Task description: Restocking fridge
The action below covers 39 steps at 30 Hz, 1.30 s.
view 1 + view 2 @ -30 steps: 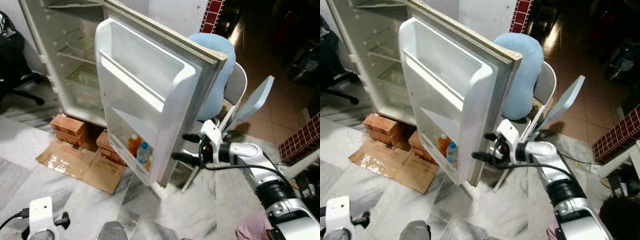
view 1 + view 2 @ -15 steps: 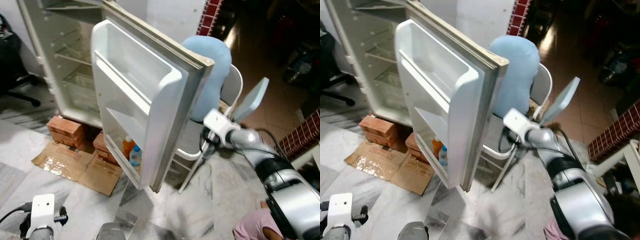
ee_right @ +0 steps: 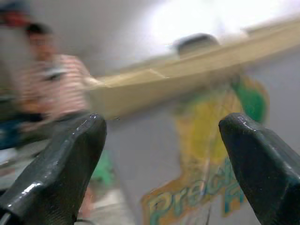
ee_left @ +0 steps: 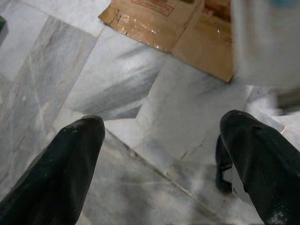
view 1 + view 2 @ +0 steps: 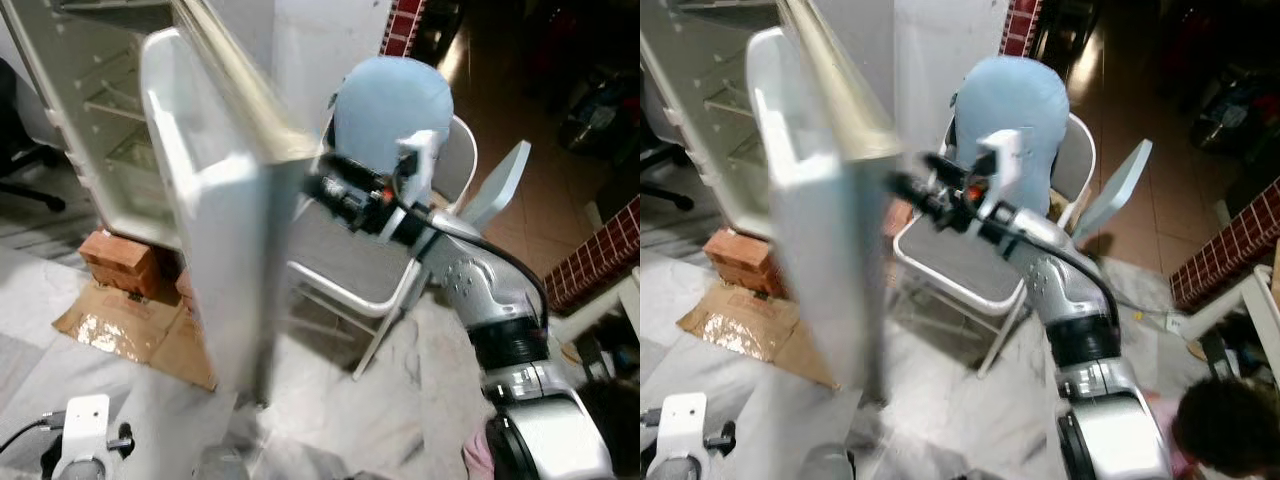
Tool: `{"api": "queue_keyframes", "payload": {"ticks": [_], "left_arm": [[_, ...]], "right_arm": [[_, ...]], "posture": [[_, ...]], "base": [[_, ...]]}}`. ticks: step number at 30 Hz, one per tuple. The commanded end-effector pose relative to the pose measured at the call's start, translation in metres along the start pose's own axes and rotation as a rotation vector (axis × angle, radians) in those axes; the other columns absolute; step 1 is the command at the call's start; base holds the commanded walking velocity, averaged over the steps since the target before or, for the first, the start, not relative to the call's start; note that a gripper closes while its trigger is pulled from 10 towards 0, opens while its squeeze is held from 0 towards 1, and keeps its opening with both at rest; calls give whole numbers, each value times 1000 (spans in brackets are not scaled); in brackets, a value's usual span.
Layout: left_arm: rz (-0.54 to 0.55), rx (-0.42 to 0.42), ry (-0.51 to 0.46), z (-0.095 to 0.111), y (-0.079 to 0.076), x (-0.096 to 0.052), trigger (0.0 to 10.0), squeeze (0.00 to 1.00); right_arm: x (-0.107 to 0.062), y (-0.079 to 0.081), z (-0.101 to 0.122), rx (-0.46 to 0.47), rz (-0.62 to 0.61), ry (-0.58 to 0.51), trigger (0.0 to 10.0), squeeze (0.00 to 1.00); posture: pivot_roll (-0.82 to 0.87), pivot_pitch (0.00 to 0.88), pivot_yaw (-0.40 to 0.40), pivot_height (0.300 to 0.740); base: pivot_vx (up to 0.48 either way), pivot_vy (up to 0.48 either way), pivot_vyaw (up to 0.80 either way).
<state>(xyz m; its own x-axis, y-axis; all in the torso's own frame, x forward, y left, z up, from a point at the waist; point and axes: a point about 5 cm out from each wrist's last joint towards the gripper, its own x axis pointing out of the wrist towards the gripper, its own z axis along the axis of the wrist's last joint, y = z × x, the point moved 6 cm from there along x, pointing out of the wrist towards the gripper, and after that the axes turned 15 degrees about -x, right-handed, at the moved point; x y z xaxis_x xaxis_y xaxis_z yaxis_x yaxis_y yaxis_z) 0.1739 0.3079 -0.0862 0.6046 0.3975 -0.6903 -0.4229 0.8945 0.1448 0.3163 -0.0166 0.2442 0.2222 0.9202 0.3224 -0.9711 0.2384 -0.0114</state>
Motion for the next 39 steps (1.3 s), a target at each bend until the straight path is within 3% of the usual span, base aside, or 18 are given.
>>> {"api": "queue_keyframes", "payload": {"ticks": [1,4,5,6,8,12,13,14,16,18,19,28,29,32,39], "left_arm": [[1,11,28,-9,3,0,10000,0],[-1,0,32,-11,2,2,10000,0],[-1,0,32,-11,2,2,10000,0],[-1,-4,33,-12,1,3,10000,0],[7,2,25,-11,2,4,10000,0],[40,20,-20,-5,8,3,10000,0],[99,37,-152,21,18,2,10000,0],[99,37,-152,21,18,2,10000,0],[103,35,-250,45,17,-2,10000,0],[85,48,-306,63,9,-4,10000,0],[36,32,-367,84,-8,-8,10000,0],[-97,63,-521,134,-58,-23,10000,0],[-130,62,-558,146,-70,-29,10000,0],[-169,47,-584,155,-81,-36,10000,0],[-367,62,-664,164,-128,-76,10000,0]], "right_arm": [[-13,2,-2,3,19,30,10000,0],[-33,-26,-44,-45,-147,226,10000,0],[-33,-26,-44,-45,-147,226,10000,0],[-50,-43,-71,-87,-264,362,10000,0],[-67,-59,-90,-124,-385,453,10000,0],[-83,-68,-102,-168,-480,517,10000,0],[-102,-79,-108,-209,-650,535,10000,0],[-102,-79,-108,-209,-650,535,10000,0],[-115,-82,-107,-237,-764,518,10000,0],[-123,-81,-107,-265,-829,509,10000,0],[-132,-78,-106,-277,-888,493,10000,0],[-159,-81,-103,-323,-1083,474,10000,0],[-161,-80,-104,-332,-1106,475,10000,0],[-160,-77,-102,-371,-1094,490,10000,0],[-177,-62,-95,-435,-1128,501,10000,0]], "posture": [[188,0,-103,740],[182,0,-102,740],[182,0,-102,740],[184,0,-102,740],[188,0,-104,740],[186,0,-105,740],[182,0,-108,740],[182,0,-108,740],[175,0,-109,740],[162,0,-106,740],[145,0,-98,740],[111,0,-98,740],[107,0,-98,740],[105,0,-97,740],[87,0,-89,740]], "base": [[0,0,0],[0,0,0],[0,0,0],[0,0,0],[0,0,0],[0,0,0],[0,0,0],[0,0,0],[0,0,0],[0,0,0],[0,251,0],[0,429,0],[0,480,0],[0,480,0],[0,480,0]]}}
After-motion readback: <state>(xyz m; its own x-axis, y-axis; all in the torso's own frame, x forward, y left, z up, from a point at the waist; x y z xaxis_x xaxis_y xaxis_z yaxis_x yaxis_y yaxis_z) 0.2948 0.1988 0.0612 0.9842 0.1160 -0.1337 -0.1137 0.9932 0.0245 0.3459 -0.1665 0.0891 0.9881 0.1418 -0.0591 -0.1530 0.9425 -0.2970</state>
